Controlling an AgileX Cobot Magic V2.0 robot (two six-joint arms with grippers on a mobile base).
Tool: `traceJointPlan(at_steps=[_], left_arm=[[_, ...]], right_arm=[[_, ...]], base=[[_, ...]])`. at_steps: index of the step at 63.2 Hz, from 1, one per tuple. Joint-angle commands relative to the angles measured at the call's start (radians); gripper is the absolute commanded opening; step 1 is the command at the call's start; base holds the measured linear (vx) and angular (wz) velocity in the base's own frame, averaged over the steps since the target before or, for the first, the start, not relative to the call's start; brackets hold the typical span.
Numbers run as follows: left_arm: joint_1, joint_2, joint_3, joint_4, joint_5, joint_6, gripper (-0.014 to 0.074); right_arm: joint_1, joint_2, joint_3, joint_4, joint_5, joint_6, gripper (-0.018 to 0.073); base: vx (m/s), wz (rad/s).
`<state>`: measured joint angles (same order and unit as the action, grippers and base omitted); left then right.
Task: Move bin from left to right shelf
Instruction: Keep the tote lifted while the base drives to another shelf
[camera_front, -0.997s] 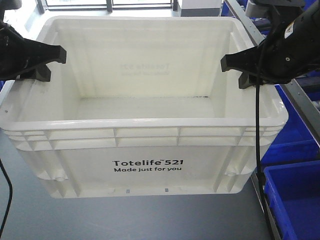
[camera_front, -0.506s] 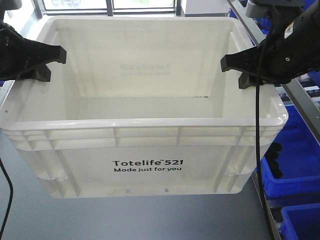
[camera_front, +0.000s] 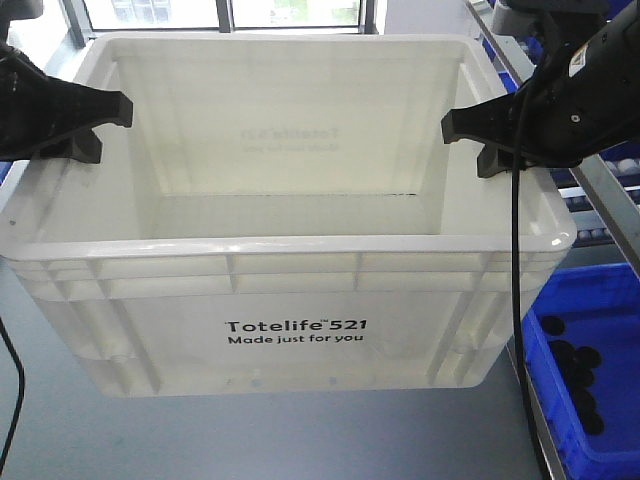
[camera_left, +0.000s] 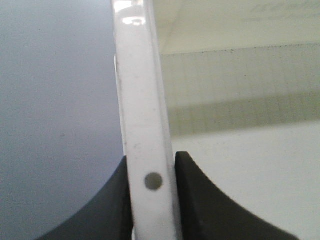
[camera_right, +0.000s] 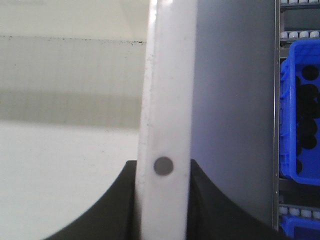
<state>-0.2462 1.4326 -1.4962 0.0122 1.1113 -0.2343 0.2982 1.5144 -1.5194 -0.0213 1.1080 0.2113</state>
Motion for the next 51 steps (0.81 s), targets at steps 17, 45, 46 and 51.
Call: traceJointPlan(at_steps=[17,45,46,51], left_arm=[[0.003,-0.05,-0.033,0.033,-0.076,0.017,0.0111],[0.003,-0.05,-0.033,0.033,-0.077,0.017,0.0111],[0.003,-0.05,-0.033,0.033,-0.077,0.017,0.0111],[0.003,-0.05,-0.033,0.033,-0.077,0.017,0.0111]], right_arm=[[-0.012,-0.055,-0.037,-0.052,-0.099,-0.006,0.0061],[-0.012,-0.052,-0.037,-0.052,-0.099,-0.006,0.006],[-0.012,-0.052,-0.037,-0.052,-0.099,-0.006,0.006],[-0.012,-0.052,-0.037,-0.052,-0.099,-0.006,0.006]], base=[[0.4,0.0],[0.36,0.0],[0.34,0.01],[0.34,0.02]])
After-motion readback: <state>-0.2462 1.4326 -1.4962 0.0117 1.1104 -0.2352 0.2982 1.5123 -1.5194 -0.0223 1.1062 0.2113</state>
